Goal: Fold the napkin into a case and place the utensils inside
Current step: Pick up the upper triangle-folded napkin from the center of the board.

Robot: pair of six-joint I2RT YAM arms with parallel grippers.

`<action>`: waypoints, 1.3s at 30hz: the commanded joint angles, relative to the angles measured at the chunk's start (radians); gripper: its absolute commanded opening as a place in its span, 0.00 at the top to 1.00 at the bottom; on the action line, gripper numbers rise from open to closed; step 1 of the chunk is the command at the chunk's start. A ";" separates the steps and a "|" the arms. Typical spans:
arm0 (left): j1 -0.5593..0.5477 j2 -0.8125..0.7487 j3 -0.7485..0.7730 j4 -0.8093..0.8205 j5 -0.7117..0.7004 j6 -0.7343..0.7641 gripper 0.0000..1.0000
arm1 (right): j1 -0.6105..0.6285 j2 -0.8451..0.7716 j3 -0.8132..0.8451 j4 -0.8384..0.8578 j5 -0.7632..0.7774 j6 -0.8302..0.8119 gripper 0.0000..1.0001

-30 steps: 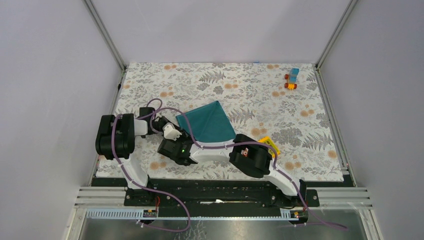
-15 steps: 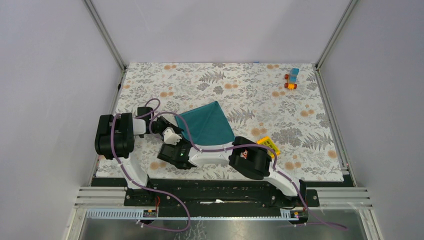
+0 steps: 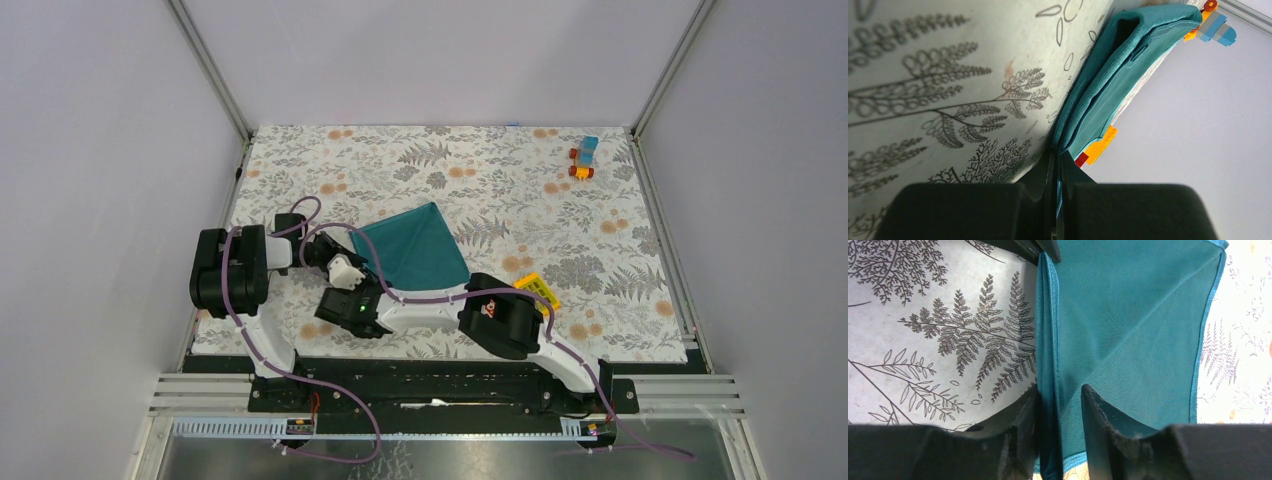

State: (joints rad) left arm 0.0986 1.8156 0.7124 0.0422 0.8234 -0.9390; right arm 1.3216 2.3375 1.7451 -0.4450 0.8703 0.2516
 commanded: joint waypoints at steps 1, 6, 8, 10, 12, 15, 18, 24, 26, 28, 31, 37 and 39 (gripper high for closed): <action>0.010 0.020 0.021 -0.001 -0.023 0.029 1.00 | 0.015 -0.053 0.050 -0.053 0.006 0.014 0.54; 0.010 0.017 0.019 0.002 -0.023 0.028 1.00 | 0.025 -0.018 0.115 -0.088 0.004 -0.013 0.52; 0.010 0.017 0.019 0.001 -0.023 0.029 1.00 | 0.029 0.004 0.149 -0.114 0.010 -0.023 0.52; 0.009 0.017 0.017 0.002 -0.022 0.031 1.00 | 0.035 0.018 0.169 -0.130 0.019 -0.029 0.52; 0.010 0.016 0.014 0.004 -0.022 0.030 1.00 | 0.037 0.024 0.179 -0.130 0.011 -0.031 0.52; 0.010 0.018 0.012 0.005 -0.022 0.032 1.00 | 0.037 0.035 0.189 -0.142 0.003 -0.030 0.54; 0.009 0.023 0.012 0.009 -0.019 0.030 1.00 | 0.037 0.049 0.203 -0.157 -0.004 -0.025 0.52; 0.010 0.025 0.010 0.016 -0.004 0.025 1.00 | 0.038 0.073 0.215 -0.158 -0.016 -0.024 0.44; 0.010 0.017 0.004 0.017 0.004 0.020 1.00 | 0.037 0.091 0.227 -0.156 -0.003 -0.024 0.44; 0.010 0.005 0.000 0.015 0.002 0.020 1.00 | 0.037 0.106 0.235 -0.143 0.021 -0.027 0.44; 0.011 0.003 0.003 0.007 0.000 0.024 1.00 | 0.037 0.132 0.264 -0.144 0.060 -0.030 0.44; 0.014 0.016 0.014 0.000 -0.003 0.033 1.00 | 0.041 0.134 0.282 -0.204 0.071 0.014 0.50; 0.016 0.021 0.015 0.000 -0.003 0.035 1.00 | 0.044 0.123 0.263 -0.208 0.067 0.024 0.53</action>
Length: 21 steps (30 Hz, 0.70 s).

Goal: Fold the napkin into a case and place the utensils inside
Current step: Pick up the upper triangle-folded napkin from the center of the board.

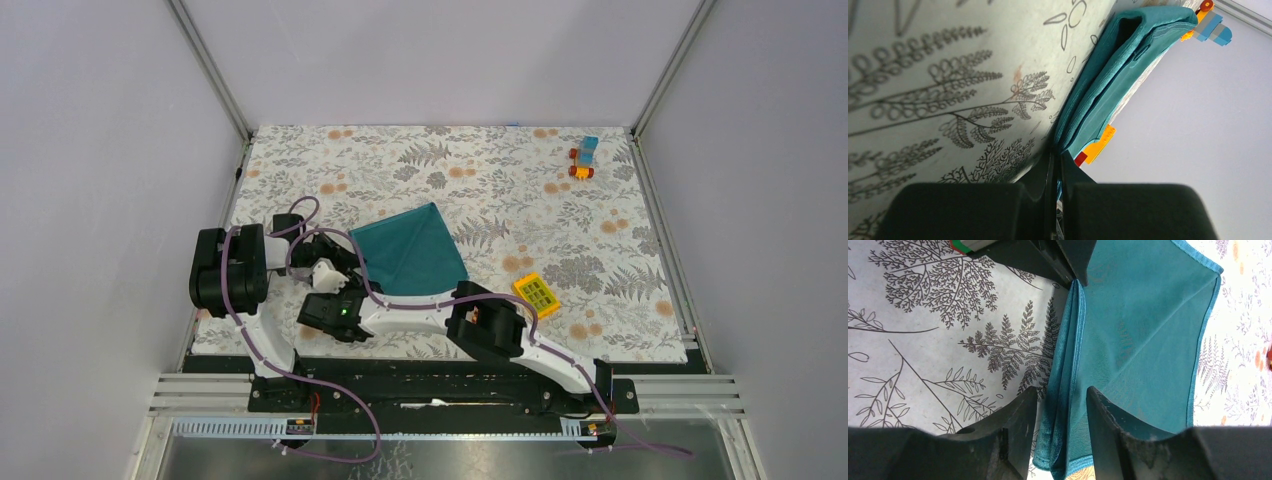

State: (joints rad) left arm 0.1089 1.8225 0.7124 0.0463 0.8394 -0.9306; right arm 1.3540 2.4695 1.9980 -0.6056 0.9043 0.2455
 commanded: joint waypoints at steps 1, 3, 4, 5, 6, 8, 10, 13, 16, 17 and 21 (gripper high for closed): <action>0.006 0.016 0.016 -0.005 -0.019 0.028 1.00 | 0.015 -0.013 0.003 -0.049 0.034 0.032 0.54; 0.008 0.019 0.017 -0.005 -0.019 0.029 1.00 | 0.018 -0.019 -0.006 -0.047 0.037 0.036 0.56; 0.008 0.021 0.015 -0.003 -0.020 0.029 1.00 | 0.020 -0.021 -0.007 -0.049 0.038 0.039 0.57; 0.009 0.022 0.015 -0.003 -0.020 0.030 1.00 | 0.022 -0.021 -0.008 -0.051 0.033 0.043 0.59; 0.010 0.024 0.015 -0.002 -0.020 0.030 1.00 | 0.024 -0.021 -0.009 -0.052 0.030 0.046 0.61; 0.009 0.022 0.015 -0.002 -0.020 0.031 1.00 | 0.023 -0.020 -0.010 -0.053 0.030 0.051 0.65; 0.010 0.019 0.014 -0.003 -0.022 0.030 1.00 | 0.024 -0.018 -0.012 -0.054 0.039 0.055 0.67; 0.009 0.014 0.011 -0.003 -0.023 0.029 1.00 | 0.023 -0.022 -0.017 -0.054 0.053 0.062 0.69; 0.011 0.015 0.010 -0.005 -0.025 0.033 1.00 | 0.023 -0.021 -0.023 -0.051 0.057 0.066 0.72; 0.010 0.014 0.010 -0.005 -0.025 0.032 1.00 | 0.023 -0.018 -0.021 -0.051 0.055 0.067 0.78; 0.011 0.000 0.011 -0.014 -0.045 0.051 0.98 | 0.023 -0.036 -0.032 -0.052 0.049 0.072 1.00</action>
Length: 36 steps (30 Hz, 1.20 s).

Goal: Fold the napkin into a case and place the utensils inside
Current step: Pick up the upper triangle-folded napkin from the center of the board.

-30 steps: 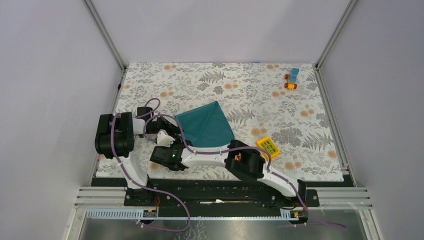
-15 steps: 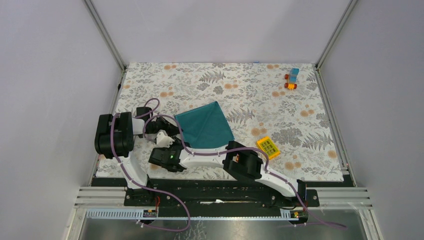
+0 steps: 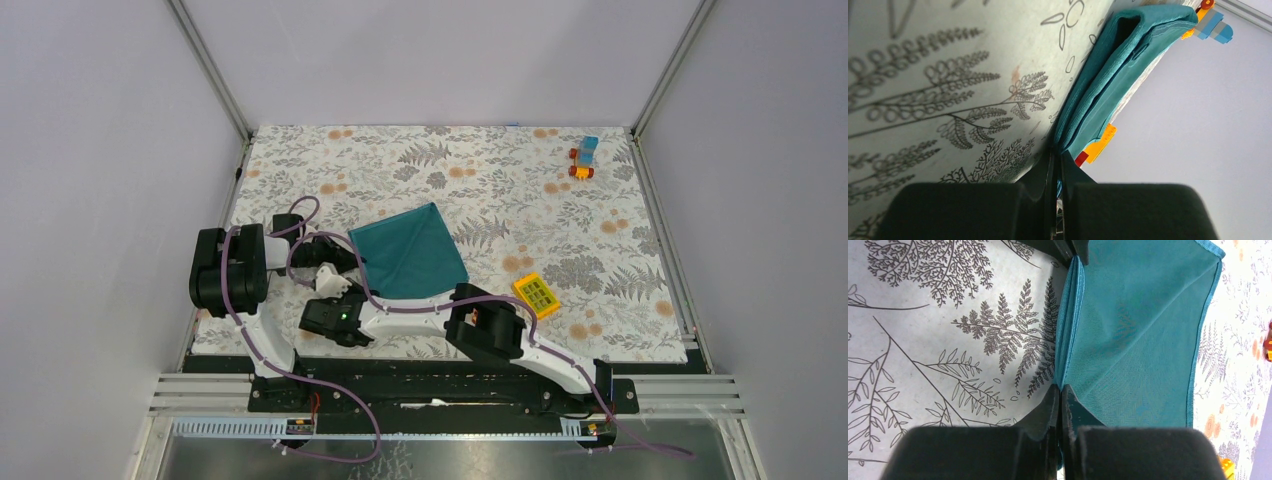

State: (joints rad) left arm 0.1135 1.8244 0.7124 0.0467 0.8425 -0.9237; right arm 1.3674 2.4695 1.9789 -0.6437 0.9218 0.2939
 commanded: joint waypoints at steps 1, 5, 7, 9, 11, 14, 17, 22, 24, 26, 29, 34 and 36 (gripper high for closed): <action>0.006 -0.011 0.014 -0.026 -0.065 0.059 0.94 | 0.010 -0.049 -0.018 -0.014 0.024 0.024 1.00; 0.006 -0.037 0.023 -0.045 -0.121 0.092 0.73 | 0.001 -0.148 -0.097 0.079 -0.066 -0.027 1.00; 0.008 -0.041 0.030 -0.045 -0.138 0.101 0.63 | -0.016 -0.206 -0.171 0.152 -0.150 -0.049 1.00; 0.009 -0.043 0.024 -0.030 -0.137 0.091 0.53 | -0.032 -0.251 -0.222 0.202 -0.199 -0.049 1.00; 0.016 -0.057 -0.005 0.003 -0.131 0.068 0.41 | -0.057 -0.290 -0.265 0.235 -0.270 -0.036 1.00; 0.033 -0.107 -0.084 0.104 -0.130 0.004 0.26 | -0.083 -0.343 -0.331 0.287 -0.346 -0.027 1.00; 0.036 -0.130 -0.134 0.212 -0.128 -0.042 0.18 | -0.102 -0.383 -0.374 0.316 -0.389 -0.023 1.00; 0.035 -0.100 -0.142 0.241 -0.140 -0.057 0.17 | -0.132 -0.421 -0.405 0.340 -0.432 -0.016 1.00; 0.034 -0.089 -0.149 0.268 -0.146 -0.066 0.18 | -0.137 -0.425 -0.404 0.341 -0.435 -0.015 1.00; 0.031 -0.068 -0.140 0.278 -0.155 -0.067 0.26 | -0.139 -0.432 -0.405 0.344 -0.435 -0.012 1.00; 0.028 -0.044 -0.126 0.291 -0.169 -0.073 0.38 | -0.140 -0.445 -0.406 0.346 -0.435 -0.006 1.00; 0.028 -0.044 -0.107 0.269 -0.218 -0.062 0.49 | -0.148 -0.468 -0.411 0.350 -0.441 -0.002 1.00; 0.028 -0.039 -0.099 0.274 -0.221 -0.065 0.51 | -0.151 -0.475 -0.417 0.355 -0.445 -0.004 1.00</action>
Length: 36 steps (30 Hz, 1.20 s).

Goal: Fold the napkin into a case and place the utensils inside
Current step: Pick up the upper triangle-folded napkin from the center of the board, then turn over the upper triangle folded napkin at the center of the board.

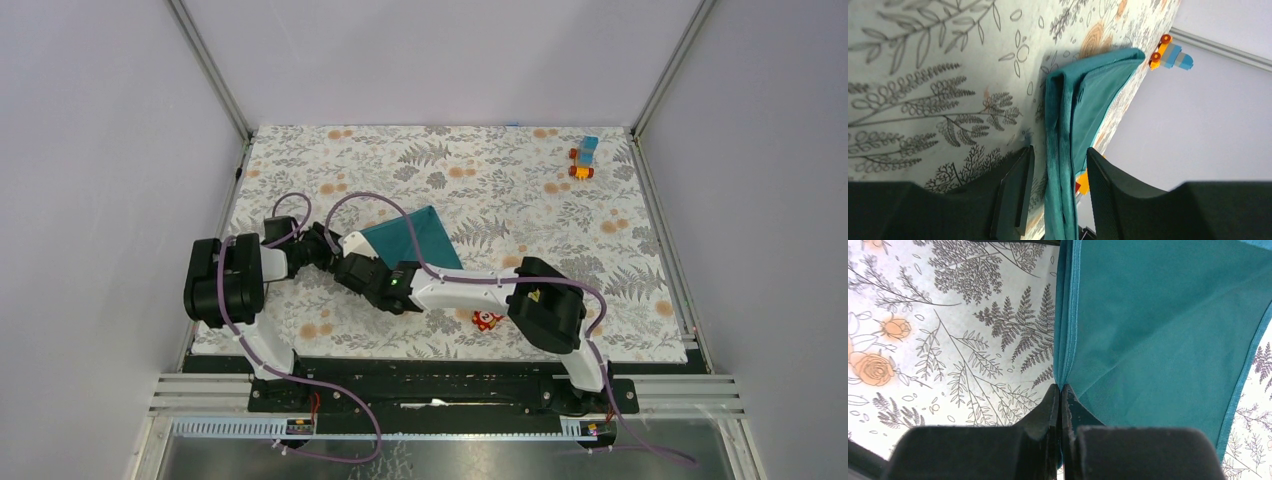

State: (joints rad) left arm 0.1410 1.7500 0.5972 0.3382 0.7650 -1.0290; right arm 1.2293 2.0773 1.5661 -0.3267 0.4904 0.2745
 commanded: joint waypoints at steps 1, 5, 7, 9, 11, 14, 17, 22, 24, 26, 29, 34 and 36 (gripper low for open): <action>0.001 0.038 0.022 -0.016 -0.144 0.040 0.53 | -0.014 -0.086 -0.008 0.042 -0.015 0.015 1.00; 0.001 0.060 0.040 -0.001 -0.146 0.031 0.58 | -0.020 -0.087 -0.011 0.049 -0.027 0.010 1.00; 0.001 0.063 0.048 0.002 -0.147 0.031 0.60 | -0.021 -0.080 -0.009 0.049 -0.034 0.007 1.00; 0.000 0.061 0.060 -0.004 -0.143 0.035 0.65 | -0.021 -0.075 -0.008 0.049 -0.039 0.006 1.00; 0.001 0.050 0.069 -0.025 -0.146 0.043 0.71 | -0.021 -0.073 -0.007 0.048 -0.044 0.005 1.00; 0.001 0.003 0.083 -0.088 -0.171 0.069 0.96 | -0.021 -0.075 -0.008 0.045 -0.057 0.005 1.00; 0.005 -0.078 0.122 -0.208 -0.198 0.129 1.00 | -0.019 -0.093 -0.016 0.042 -0.100 -0.002 1.00; 0.072 -0.299 0.204 -0.498 -0.229 0.215 1.00 | -0.009 -0.128 -0.019 0.101 -0.387 0.023 1.00; 0.113 -0.409 0.258 -0.624 -0.249 0.260 1.00 | 0.003 -0.130 0.015 0.131 -0.534 0.059 1.00; 0.150 -0.536 0.341 -0.754 -0.295 0.317 1.00 | 0.006 -0.136 0.041 0.198 -0.712 0.128 1.00; 0.157 -0.644 0.486 -0.877 -0.398 0.371 1.00 | 0.001 -0.171 0.010 0.411 -0.947 0.259 1.00; 0.075 -0.642 0.629 -0.885 -0.523 0.385 1.00 | -0.103 -0.217 -0.233 0.947 -1.214 0.657 1.00; -0.026 -0.571 0.649 -0.863 -0.606 0.390 1.00 | -0.159 -0.197 -0.334 1.064 -1.247 0.747 1.00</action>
State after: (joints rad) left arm 0.2329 1.0798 1.1751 -0.6594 0.3832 -0.6754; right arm 1.1236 1.8755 1.4162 0.4290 -0.3885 0.6834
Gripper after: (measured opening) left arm 0.017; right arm 0.021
